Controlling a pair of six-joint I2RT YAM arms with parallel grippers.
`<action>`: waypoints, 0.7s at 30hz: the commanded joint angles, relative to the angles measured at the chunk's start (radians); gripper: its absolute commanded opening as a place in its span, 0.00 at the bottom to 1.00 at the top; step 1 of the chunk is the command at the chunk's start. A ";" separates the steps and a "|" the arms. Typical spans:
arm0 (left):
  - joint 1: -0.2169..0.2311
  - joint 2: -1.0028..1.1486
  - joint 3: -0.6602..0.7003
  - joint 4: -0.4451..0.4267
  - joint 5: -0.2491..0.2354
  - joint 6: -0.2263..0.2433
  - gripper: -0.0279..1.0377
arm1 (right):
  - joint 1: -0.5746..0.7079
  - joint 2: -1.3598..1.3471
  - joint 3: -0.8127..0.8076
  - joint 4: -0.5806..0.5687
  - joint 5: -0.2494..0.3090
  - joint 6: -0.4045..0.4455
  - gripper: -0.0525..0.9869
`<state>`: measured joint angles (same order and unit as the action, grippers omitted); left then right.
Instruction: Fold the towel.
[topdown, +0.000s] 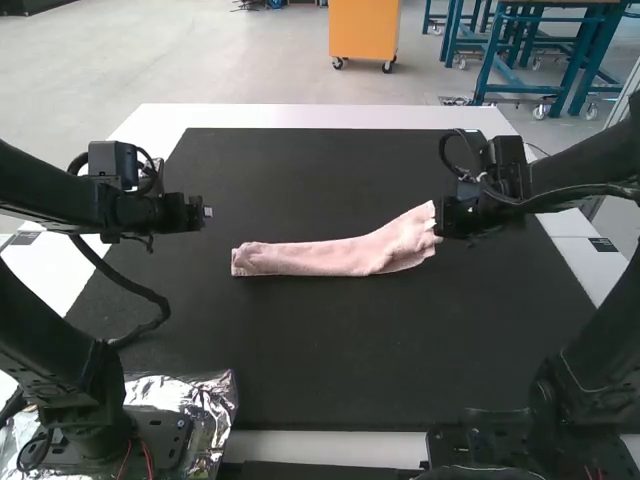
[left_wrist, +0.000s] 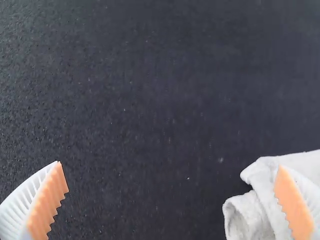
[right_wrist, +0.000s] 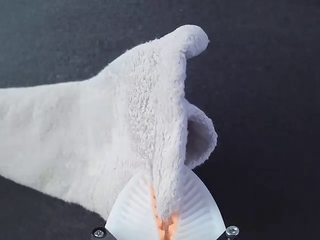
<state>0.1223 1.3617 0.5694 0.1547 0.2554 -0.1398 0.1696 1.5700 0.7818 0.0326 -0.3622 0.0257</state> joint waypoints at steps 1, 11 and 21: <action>0.005 -0.030 0.021 0.013 0.005 0.000 0.94 | 0.120 0.010 0.037 0.026 -0.034 0.069 0.03; 0.007 -0.032 0.014 0.020 -0.008 0.002 0.94 | 0.396 0.180 0.172 0.070 0.016 0.126 0.03; 0.019 -0.032 -0.008 0.029 -0.028 0.017 0.94 | 0.536 0.371 0.358 0.087 0.020 0.145 0.03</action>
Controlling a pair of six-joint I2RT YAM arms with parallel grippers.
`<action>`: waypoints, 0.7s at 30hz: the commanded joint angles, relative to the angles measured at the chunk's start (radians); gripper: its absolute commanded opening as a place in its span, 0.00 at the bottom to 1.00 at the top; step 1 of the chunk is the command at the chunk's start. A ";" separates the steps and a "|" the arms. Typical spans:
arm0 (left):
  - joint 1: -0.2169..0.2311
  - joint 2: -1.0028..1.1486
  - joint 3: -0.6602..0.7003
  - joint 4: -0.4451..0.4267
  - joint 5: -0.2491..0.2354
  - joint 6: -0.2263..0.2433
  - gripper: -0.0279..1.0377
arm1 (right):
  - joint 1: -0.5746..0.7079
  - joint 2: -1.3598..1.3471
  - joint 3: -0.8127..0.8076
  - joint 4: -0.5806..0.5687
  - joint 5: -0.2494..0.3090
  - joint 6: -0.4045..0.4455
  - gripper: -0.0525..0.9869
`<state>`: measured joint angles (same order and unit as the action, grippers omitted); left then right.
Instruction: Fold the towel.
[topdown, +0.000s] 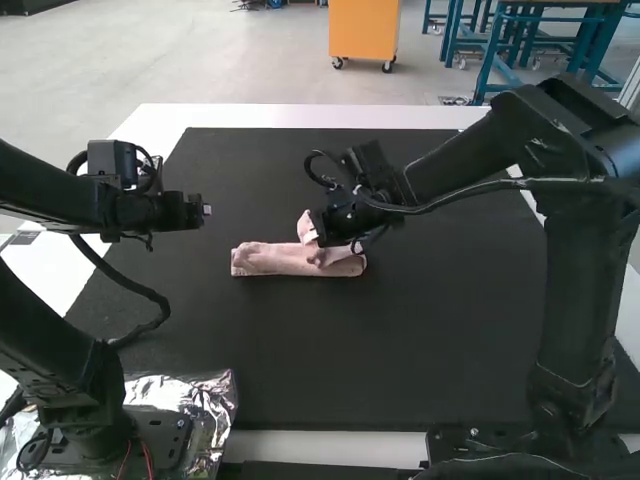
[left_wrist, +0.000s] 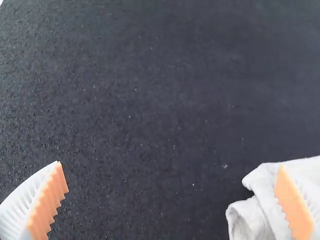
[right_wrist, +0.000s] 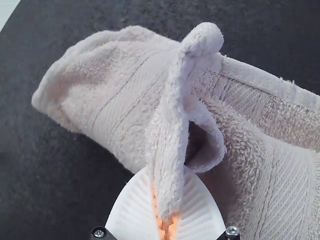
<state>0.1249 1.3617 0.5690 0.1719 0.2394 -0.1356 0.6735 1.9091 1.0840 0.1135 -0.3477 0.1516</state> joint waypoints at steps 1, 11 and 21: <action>0.019 -0.032 -0.012 0.018 -0.011 0.013 0.94 | 0.043 0.048 0.074 0.006 0.007 0.019 0.03; 0.082 -0.035 -0.052 0.052 -0.011 0.045 0.94 | 0.104 0.196 0.243 0.003 0.007 0.016 0.03; 0.094 -0.035 -0.058 0.072 -0.008 0.051 0.94 | 0.170 0.292 0.399 -0.037 -0.002 0.022 0.03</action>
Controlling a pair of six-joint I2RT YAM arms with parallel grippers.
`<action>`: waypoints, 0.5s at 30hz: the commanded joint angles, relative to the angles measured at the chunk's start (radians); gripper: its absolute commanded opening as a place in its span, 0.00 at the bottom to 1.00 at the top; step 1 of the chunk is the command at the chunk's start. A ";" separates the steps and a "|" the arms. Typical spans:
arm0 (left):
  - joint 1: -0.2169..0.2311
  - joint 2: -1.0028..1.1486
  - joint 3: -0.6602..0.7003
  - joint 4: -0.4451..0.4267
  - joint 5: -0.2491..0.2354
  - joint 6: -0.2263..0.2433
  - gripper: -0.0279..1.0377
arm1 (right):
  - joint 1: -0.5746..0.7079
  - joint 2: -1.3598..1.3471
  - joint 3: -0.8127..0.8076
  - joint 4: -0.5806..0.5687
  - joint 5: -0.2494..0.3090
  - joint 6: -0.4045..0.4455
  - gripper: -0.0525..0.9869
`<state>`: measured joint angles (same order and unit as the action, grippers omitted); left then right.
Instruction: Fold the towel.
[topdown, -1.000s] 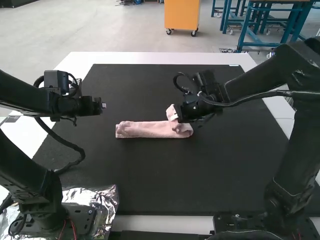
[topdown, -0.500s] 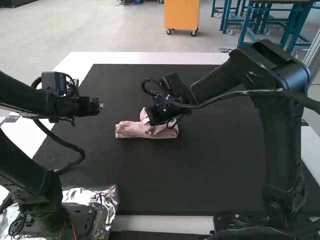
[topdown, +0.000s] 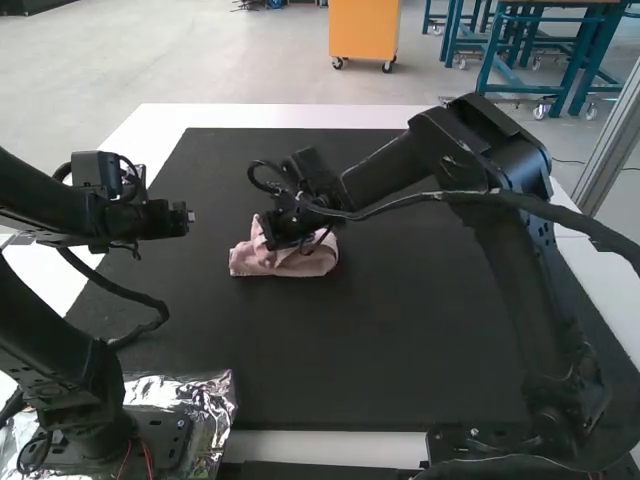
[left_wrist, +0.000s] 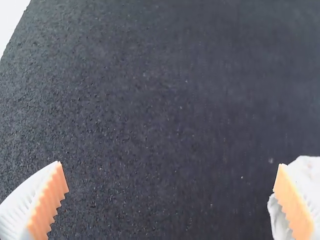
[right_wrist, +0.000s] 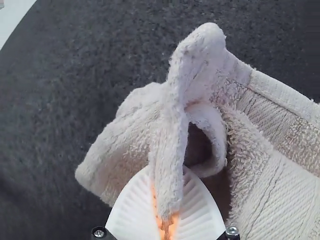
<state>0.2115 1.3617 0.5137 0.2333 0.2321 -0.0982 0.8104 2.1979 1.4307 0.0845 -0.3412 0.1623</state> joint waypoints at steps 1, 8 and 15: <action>0.008 -0.035 -0.003 0.009 0.000 0.014 0.94 | 0.041 0.003 0.063 -0.020 -0.013 0.011 0.03; 0.002 -0.035 -0.018 0.021 0.000 0.014 0.94 | 0.069 -0.038 0.117 -0.123 -0.009 -0.015 0.85; 0.000 -0.035 -0.018 0.017 -0.002 0.012 0.94 | 0.019 -0.185 0.134 -0.127 -0.012 -0.035 0.92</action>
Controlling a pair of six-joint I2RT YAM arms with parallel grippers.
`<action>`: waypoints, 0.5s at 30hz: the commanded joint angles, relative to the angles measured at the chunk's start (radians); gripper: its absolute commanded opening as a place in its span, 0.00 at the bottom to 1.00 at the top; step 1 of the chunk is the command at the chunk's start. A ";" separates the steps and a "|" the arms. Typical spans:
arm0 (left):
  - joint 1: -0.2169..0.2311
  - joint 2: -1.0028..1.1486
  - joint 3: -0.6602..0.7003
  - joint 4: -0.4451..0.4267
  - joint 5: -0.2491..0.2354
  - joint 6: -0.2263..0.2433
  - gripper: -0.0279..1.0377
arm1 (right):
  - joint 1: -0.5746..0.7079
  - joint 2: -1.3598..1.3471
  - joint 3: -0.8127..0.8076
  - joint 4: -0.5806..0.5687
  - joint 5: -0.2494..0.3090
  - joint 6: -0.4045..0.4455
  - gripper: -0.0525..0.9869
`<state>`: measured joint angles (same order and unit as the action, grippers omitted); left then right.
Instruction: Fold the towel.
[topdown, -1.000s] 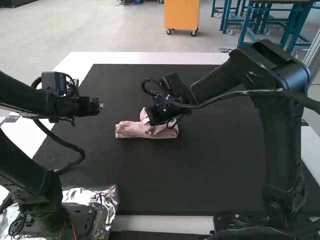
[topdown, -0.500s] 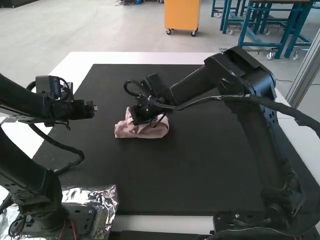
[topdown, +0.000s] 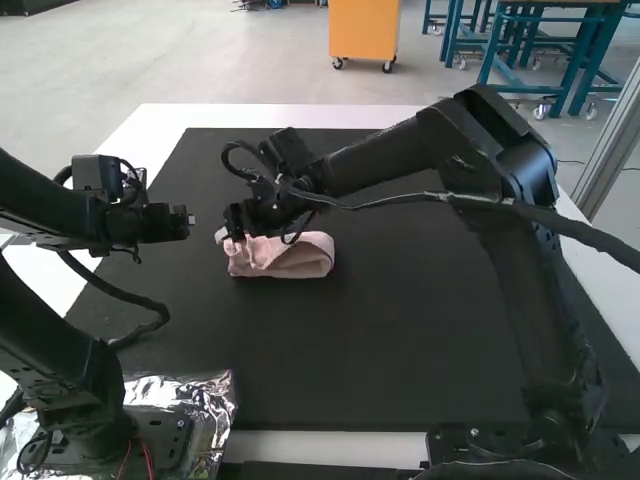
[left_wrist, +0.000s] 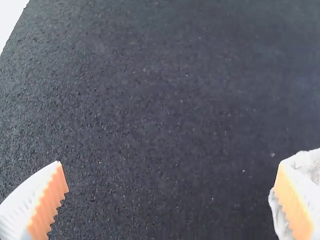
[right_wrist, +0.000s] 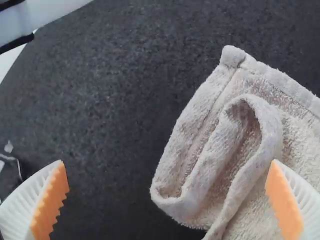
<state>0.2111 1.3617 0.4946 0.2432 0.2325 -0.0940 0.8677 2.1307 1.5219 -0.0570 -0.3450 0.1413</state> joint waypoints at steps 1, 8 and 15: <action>0.001 -0.035 0.001 0.007 -0.002 0.008 0.94 | -0.047 -0.133 0.041 0.016 -0.011 -0.014 0.92; -0.003 -0.035 0.001 0.008 -0.005 0.007 0.94 | -0.114 -0.187 -0.066 0.036 -0.063 -0.035 0.05; -0.009 -0.038 0.004 0.008 -0.012 0.004 0.94 | -0.136 -0.184 -0.244 0.221 -0.065 -0.026 0.03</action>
<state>0.2089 1.3617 0.4946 0.2443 0.2317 -0.0940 0.7345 1.9392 1.3140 0.1139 -0.3878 0.1154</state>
